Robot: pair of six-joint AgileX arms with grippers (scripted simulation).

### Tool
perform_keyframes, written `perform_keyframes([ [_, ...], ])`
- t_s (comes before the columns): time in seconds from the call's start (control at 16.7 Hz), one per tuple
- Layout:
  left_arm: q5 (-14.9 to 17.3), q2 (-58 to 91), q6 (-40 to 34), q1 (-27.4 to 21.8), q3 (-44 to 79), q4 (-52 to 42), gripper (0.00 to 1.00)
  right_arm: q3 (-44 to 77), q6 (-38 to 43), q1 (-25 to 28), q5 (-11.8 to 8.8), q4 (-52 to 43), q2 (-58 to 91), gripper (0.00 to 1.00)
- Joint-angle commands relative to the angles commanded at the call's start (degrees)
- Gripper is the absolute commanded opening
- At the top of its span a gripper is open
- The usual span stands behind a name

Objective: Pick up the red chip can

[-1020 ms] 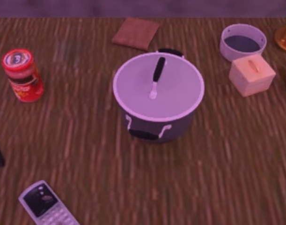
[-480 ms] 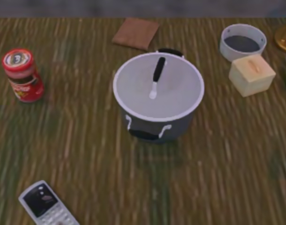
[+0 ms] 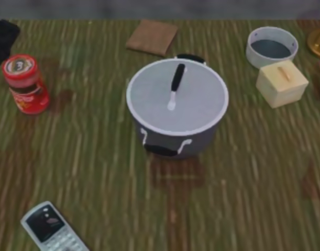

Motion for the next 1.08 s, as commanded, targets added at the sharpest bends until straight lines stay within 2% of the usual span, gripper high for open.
perform_keyframes([
  [0.3, -0.2, 25.5, 7.0, -0.1, 26.1, -16.0, 1.00, 0.0, 0.0, 0.0, 0.0, 0.0, 0.0, 1.00],
  [0.6, -0.4, 42.9, 11.8, -0.1, 45.5, -26.5, 1.00, 0.0, 0.0, 0.0, 0.0, 0.0, 0.0, 1.00],
  [0.78, -0.6, 48.1, 13.3, -0.1, 51.7, -29.5, 1.00, 0.0, 0.0, 0.0, 0.0, 0.0, 0.0, 1.00],
  [1.08, -0.6, 48.9, 13.5, -0.1, 52.7, -30.0, 1.00, 0.0, 0.0, 0.0, 0.0, 0.0, 0.0, 1.00],
])
